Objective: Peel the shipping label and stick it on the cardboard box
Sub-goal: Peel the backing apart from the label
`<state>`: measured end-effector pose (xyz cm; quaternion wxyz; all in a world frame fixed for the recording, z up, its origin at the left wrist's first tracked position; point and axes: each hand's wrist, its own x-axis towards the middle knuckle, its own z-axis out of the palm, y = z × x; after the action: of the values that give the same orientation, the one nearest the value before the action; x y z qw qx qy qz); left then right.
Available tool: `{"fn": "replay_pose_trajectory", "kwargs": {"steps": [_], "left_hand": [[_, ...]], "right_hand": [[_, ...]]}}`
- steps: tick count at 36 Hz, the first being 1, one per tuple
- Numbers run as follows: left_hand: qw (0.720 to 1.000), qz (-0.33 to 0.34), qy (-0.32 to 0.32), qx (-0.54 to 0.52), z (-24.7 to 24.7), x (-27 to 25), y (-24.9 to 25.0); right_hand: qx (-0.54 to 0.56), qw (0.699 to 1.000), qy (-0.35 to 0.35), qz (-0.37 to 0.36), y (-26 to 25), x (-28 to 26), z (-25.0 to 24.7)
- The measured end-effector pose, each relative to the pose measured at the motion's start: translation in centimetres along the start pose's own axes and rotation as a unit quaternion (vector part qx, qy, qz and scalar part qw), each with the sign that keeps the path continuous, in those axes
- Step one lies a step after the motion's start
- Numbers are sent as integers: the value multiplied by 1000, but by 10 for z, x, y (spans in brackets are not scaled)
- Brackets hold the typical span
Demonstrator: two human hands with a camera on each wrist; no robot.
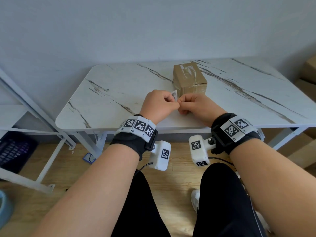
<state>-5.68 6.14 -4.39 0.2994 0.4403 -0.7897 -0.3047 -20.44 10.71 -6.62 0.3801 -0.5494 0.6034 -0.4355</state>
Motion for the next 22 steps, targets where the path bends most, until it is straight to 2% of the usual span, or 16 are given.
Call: {"fn": "replay_pose_trajectory", "kwargs": {"steps": [6,22], "left_hand": [[999,-8,-28,-33,1,1,-5],[995,-45,-23,-83,-5,1,-11]], "right_hand": [[4,1000,5,-6,0,-1,0],[29,999,41,1,-1,-2,3]]}}
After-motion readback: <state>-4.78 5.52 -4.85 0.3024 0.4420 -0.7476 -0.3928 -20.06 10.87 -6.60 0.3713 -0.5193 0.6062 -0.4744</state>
